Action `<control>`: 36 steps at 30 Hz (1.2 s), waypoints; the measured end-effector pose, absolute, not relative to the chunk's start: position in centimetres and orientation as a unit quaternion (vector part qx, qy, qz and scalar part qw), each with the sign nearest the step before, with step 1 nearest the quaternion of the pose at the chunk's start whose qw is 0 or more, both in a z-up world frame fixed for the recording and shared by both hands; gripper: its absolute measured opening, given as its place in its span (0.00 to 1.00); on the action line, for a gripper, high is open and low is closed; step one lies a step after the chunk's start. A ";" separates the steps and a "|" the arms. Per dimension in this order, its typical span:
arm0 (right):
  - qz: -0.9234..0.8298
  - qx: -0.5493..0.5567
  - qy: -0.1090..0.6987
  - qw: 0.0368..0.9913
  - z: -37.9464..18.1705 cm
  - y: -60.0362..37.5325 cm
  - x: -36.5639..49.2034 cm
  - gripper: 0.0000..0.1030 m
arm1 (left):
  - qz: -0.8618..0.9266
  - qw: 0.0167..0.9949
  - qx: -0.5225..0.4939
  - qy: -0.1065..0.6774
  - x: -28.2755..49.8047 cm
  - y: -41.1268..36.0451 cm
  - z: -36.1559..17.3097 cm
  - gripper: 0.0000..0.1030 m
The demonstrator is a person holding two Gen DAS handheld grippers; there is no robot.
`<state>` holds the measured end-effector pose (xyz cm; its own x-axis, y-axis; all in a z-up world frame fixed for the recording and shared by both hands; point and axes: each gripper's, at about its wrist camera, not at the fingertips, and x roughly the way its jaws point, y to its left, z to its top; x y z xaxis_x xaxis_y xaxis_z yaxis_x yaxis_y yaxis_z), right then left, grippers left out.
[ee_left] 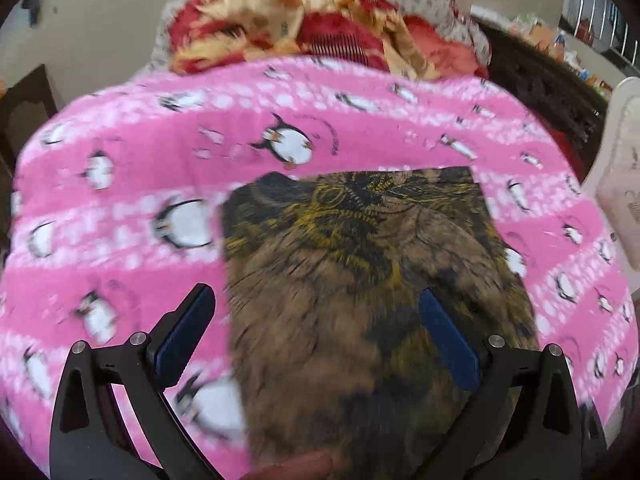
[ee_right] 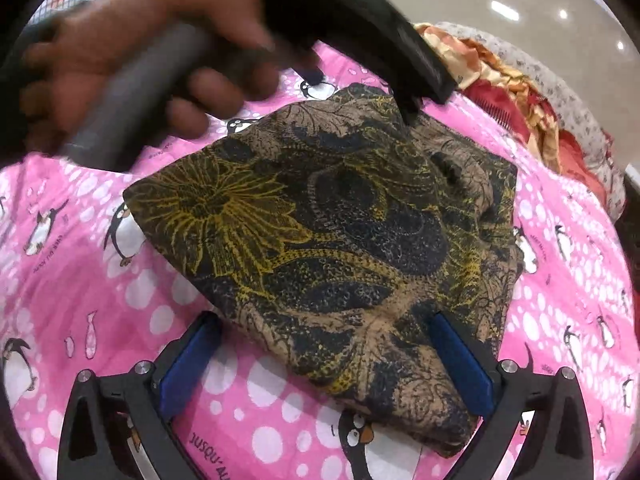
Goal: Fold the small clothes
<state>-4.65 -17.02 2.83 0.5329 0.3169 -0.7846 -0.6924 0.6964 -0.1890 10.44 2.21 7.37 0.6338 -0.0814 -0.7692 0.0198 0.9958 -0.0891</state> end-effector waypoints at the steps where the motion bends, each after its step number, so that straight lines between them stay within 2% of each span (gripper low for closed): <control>1: 0.299 -0.251 0.375 0.841 2.9 -16.9 -4.6 1.00 | -0.026 0.905 -0.038 0.424 9.6 2.4 7.6 0.99; 4: 0.296 -0.256 0.378 0.839 2.7 -16.5 -5.6 1.00 | -0.001 0.900 -0.050 0.433 6.2 3.9 7.2 0.99; 9: 0.310 -0.233 0.435 0.812 4.3 -17.0 -5.3 0.98 | 0.023 0.882 -0.067 0.465 1.7 4.4 6.0 0.99; 15: 0.237 -0.132 0.455 0.848 8.7 -22.8 -7.3 0.96 | 0.026 0.866 -0.092 0.491 -2.2 1.5 5.9 0.99; 20: 0.129 -0.042 0.479 0.867 11.9 -27.3 -8.0 0.92 | 0.012 0.865 -0.071 0.496 -2.9 -1.8 6.6 0.99; 26: 0.104 -0.044 0.457 0.882 14.3 -27.9 -7.5 0.92 | 0.003 0.869 -0.059 0.492 -3.1 -3.2 7.3 0.99; 36: 0.116 -0.051 0.464 0.877 13.4 -27.0 -6.5 0.92 | 0.019 0.869 -0.058 0.491 -3.1 -2.4 7.5 0.99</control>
<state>-6.46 -27.01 13.40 0.5432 0.1559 -0.8250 -0.2510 0.9678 0.0176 -3.11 -2.40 7.50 0.5162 -0.0239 -0.8562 -0.0909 0.9924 -0.0825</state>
